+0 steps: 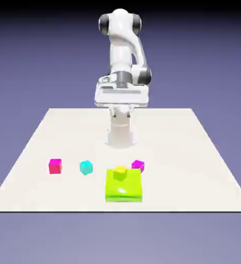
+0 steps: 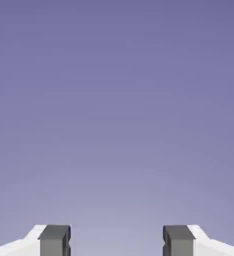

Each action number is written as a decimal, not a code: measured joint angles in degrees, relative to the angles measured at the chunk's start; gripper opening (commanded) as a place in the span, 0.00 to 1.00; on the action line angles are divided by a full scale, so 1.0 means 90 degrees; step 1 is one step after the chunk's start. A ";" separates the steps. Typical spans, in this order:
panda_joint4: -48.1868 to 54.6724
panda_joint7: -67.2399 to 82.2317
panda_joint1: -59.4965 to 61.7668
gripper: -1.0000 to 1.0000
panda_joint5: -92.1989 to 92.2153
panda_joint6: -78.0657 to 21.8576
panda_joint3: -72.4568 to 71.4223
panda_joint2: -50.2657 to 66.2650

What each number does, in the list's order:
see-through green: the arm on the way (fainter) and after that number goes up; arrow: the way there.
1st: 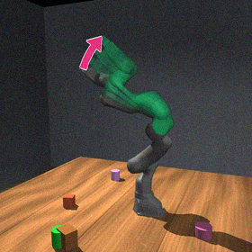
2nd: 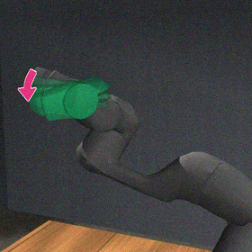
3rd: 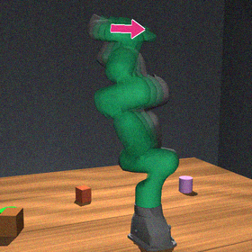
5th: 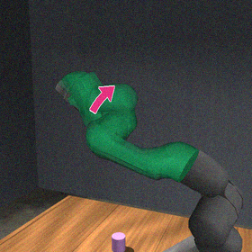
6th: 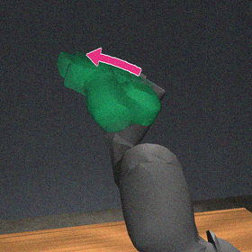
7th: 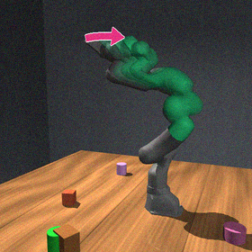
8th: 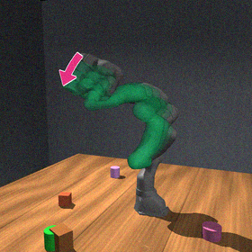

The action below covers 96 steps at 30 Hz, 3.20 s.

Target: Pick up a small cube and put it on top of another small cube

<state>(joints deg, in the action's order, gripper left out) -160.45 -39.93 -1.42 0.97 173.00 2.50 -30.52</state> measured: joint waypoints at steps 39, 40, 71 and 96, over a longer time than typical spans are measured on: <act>0.1717 0.7773 -0.0170 0.50 0.4206 -0.1841 0.4437 0.6656; 0.1732 0.7836 -0.0077 0.00 0.4297 -0.1799 0.4326 0.6714; 0.0138 0.6019 -0.1323 0.00 0.0636 -0.2620 0.2011 0.2569; -0.1432 0.5847 -0.1198 0.00 -0.2745 -0.1436 -0.0843 0.2213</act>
<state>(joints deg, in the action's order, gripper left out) -173.34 12.70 -12.19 -23.74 160.08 -5.09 -10.60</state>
